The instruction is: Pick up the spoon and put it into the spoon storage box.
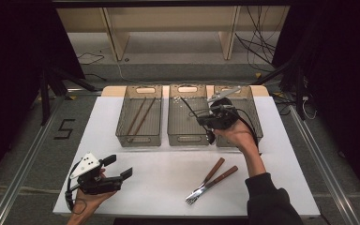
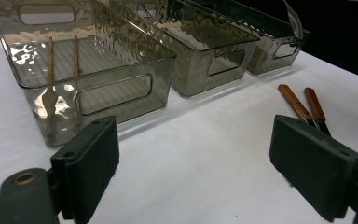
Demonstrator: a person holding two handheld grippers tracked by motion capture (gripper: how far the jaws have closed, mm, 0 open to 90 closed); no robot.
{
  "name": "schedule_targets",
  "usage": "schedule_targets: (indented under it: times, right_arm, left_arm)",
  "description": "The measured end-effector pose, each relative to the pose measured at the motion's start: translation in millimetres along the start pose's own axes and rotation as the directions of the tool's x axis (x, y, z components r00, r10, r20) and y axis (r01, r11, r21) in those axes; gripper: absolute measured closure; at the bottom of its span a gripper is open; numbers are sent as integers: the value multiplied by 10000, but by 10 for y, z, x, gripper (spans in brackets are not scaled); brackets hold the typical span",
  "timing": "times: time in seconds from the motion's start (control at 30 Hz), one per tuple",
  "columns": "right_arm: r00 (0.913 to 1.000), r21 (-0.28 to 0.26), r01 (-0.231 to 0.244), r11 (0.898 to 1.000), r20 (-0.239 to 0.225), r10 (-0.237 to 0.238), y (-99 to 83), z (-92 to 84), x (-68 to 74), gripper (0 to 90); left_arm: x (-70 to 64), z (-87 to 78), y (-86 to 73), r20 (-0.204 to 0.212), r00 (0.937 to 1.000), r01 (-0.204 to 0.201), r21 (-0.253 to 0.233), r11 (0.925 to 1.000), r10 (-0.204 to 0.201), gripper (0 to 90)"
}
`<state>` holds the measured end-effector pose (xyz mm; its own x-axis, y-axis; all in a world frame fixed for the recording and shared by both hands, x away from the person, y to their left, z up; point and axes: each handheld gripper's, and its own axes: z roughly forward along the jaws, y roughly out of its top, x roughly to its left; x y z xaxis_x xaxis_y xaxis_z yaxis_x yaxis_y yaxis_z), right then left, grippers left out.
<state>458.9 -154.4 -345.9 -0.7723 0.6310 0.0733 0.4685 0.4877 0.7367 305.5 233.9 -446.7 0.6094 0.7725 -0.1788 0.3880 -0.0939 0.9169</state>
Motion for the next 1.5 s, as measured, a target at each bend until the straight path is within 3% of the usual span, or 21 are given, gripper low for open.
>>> schedule_targets:
  times: [0.43, 0.6, 1.1, 1.5]
  right_arm:
    - [9974, -333, -529, 9980, 479, 545, 239, 143, -137, 860]
    - [9958, -396, -771, 9962, 454, 789, 280, 212, -184, 861]
    - [9868, -178, -1455, 9892, 690, 1464, 301, 477, -315, 860]
    - [9834, 162, -1576, 9874, 935, 1554, 257, 596, -356, 859]
  left_arm:
    - [3, -6, 3, -16, 10000, 3, -102, 9999, -3, 153]
    - [4, -6, 3, -25, 10000, -2, -108, 9999, 2, 152]
    - [6, -9, 2, -51, 10000, 5, -115, 9999, -6, 152]
    - [4, -14, 2, -20, 10000, 6, -109, 9999, -6, 153]
